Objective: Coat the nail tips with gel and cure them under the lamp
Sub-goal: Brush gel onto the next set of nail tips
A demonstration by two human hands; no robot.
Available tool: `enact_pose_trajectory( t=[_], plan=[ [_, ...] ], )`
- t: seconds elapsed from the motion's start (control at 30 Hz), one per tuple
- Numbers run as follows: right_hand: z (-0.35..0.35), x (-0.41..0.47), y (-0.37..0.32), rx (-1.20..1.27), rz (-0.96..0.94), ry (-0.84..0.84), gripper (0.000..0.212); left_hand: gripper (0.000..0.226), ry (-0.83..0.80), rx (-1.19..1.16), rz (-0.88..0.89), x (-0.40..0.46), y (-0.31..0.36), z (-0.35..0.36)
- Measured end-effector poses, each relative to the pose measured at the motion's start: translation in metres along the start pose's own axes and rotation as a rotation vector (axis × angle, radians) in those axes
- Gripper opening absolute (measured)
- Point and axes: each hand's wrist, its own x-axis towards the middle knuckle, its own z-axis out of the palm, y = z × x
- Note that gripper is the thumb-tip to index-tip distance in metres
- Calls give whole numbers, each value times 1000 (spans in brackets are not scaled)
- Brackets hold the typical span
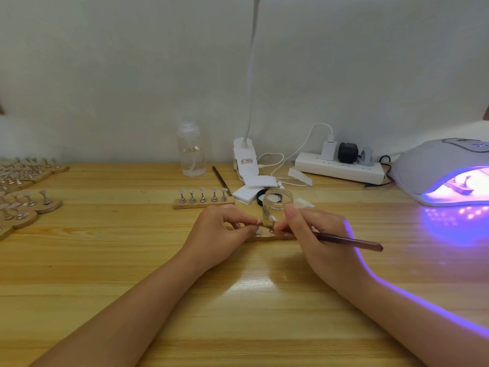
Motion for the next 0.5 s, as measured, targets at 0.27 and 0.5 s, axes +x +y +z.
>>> enact_pose_trajectory(
  t=[0.27, 0.5],
  plan=[
    [1, 1, 1, -20, -23, -2, 40, 20, -22, -23, -43, 0, 0, 1],
    [0, 1, 2, -124, -98, 19, 36, 20, -9, 10, -40, 1, -2, 1]
  ],
)
